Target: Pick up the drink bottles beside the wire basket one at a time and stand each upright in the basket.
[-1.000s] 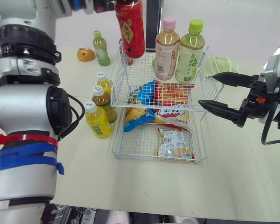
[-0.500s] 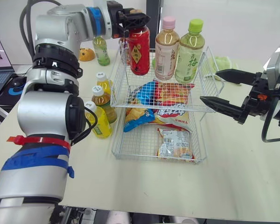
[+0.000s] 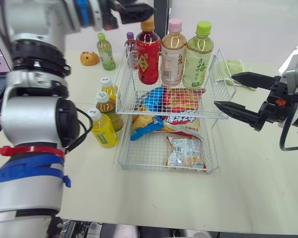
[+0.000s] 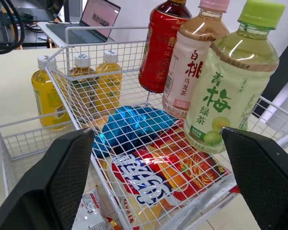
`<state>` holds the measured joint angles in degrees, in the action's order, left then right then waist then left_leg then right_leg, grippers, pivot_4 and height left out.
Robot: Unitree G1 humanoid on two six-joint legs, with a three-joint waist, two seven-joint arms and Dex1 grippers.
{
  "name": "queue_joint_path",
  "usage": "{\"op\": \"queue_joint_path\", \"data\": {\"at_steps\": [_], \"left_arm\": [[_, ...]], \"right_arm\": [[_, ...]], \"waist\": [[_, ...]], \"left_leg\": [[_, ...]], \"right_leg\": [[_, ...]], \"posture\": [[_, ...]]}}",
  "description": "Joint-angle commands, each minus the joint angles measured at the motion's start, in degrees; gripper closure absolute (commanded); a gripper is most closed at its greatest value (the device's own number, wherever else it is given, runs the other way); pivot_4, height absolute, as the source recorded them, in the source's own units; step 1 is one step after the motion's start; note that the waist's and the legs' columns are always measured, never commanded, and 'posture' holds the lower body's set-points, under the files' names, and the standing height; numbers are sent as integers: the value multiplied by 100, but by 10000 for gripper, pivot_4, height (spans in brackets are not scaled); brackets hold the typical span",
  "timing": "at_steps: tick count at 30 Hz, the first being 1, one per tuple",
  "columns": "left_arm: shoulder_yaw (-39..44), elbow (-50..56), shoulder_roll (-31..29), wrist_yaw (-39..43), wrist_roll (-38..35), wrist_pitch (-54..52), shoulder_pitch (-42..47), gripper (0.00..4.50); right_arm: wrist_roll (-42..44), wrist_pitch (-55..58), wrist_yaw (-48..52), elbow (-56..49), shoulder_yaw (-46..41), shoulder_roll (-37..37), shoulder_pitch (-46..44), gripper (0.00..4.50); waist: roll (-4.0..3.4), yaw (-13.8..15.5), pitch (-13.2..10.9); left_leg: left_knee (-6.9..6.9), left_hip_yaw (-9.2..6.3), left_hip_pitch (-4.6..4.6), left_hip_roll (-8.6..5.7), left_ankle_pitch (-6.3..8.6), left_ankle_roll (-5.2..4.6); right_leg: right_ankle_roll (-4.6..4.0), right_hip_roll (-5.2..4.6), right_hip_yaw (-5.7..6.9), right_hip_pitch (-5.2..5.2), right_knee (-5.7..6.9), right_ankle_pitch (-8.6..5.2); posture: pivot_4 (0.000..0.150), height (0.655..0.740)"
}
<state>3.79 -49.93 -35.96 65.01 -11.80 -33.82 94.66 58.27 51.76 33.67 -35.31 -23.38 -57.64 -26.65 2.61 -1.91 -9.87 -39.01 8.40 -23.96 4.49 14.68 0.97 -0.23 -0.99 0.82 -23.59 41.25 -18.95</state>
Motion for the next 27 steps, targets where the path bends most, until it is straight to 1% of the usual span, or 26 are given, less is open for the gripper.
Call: {"op": "queue_joint_path", "data": {"at_steps": [1, 5, 9, 12, 15, 19, 21, 24, 27], "left_arm": [[172, 1032, -458, 96, -229, -384, -148, 313], [335, 2194, -1104, 59, -417, -849, -889, 313], [568, 3506, -1865, 62, -475, -772, -2247, 313], [1107, 4126, -2184, -188, -707, -1111, -3230, 313], [1837, 4699, -2385, -224, -1124, -1710, -4311, 313], [2906, 5798, -2318, -300, -1803, -2578, -5765, 313], [3322, 6275, -2153, -516, -2091, -2902, -6240, 313], [3802, 6830, -1927, -770, -2305, -3041, -6976, 313], [4095, 7484, -1460, -1186, -2624, -3210, -7522, 313]], "right_arm": [[96, -206, 4, -175, -208, -23, -52, 0], [-142, -633, 132, -216, -5, 161, -91, 0], [-444, -1013, 435, -149, 365, 283, -84, 0], [-528, -1183, 688, -13, 717, 397, -251, 0], [-580, -1270, 1021, 157, 1009, 475, -444, 0], [-551, -1259, 1394, 386, 1242, 505, -615, 0], [-578, -1286, 1507, 462, 1280, 525, -635, 0], [-621, -1323, 1634, 507, 1297, 548, -608, 0], [-685, -1379, 1740, 511, 1320, 572, -559, 0]], "waist": [[-1, 3, 0], [-5, 2, 3], [-6, -5, 4], [-6, -3, 4], [-6, 18, 4], [-5, 8, 3], [-5, 22, 4], [-2, 36, 5], [-3, 36, 7]], "left_leg": [[-1, 0, -1, 0, 0, 0], [-4, 0, 11, 0, 0, 0], [-16, -3, 14, 1, -1, 0], [-22, -5, 15, 2, -1, 0], [-39, -11, 11, 4, 0, -1], [-64, -20, 8, 5, 3, -4], [-74, -26, 8, 6, 3, -5], [-82, -34, 12, 4, 4, -7], [-84, -40, 16, 2, 4, -7]], "right_leg": [[0, 0, 0, 0, 0, 0], [0, -2, -3, 10, 5, 0], [0, -1, -4, 10, 22, 0], [0, -2, -4, 11, 30, 0], [0, -1, 0, 12, 41, 0], [0, -2, 4, 16, 53, -1], [0, -2, 8, 20, 59, 0], [0, -3, 12, 31, 62, 0], [0, -4, 15, 37, 66, 0]], "posture": [[1500, 7211], [1500, 7211], [1500, 7211], [1500, 7211], [1500, 7211], [1500, 7211], [1500, 7211], [1500, 7211], [1500, 7211]]}}
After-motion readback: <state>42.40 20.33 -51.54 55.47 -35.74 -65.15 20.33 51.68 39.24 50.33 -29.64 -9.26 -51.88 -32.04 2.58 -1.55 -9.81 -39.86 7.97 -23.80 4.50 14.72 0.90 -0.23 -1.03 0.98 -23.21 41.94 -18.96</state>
